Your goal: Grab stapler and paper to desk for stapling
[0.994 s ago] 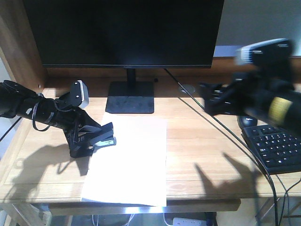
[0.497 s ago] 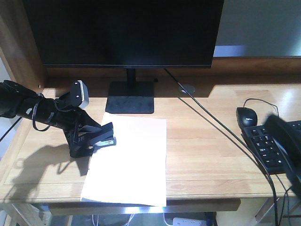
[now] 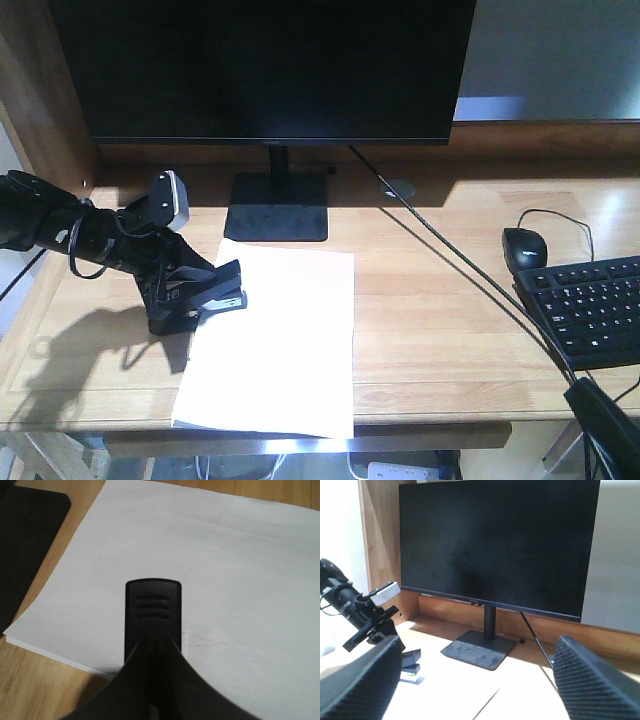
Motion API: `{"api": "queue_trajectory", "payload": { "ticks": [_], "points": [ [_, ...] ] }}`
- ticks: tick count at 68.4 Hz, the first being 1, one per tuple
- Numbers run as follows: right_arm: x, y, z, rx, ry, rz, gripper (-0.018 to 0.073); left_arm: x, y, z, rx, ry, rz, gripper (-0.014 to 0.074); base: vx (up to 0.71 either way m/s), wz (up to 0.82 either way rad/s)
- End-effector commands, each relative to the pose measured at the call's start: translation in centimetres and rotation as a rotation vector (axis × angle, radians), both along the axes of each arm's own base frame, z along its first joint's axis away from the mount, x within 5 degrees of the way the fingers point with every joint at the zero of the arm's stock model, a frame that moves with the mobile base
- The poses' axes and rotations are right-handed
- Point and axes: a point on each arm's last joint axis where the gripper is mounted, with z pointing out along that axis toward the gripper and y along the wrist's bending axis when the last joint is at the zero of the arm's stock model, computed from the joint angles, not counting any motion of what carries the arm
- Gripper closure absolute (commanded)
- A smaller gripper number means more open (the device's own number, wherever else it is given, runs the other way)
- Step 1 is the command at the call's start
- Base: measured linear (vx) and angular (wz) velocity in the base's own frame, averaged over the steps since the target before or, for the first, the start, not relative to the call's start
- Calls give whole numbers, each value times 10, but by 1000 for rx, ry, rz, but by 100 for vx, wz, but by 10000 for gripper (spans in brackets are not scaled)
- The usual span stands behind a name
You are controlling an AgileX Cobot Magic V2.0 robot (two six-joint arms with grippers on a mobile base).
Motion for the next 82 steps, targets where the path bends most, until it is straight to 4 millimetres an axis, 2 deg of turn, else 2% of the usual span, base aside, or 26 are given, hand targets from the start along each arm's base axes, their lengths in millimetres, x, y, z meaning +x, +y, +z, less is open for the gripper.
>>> {"api": "queue_trajectory", "payload": {
  "ticks": [1, 82],
  "points": [
    [0, -1, 7, -43, -38, -20, -24, 1, -5, 30, -61, -53, 9, 603, 0, 0],
    [0, -1, 7, -43, -38, -20, -24, 1, -7, 29, -50, -59, 14, 603, 0, 0]
  ]
}}
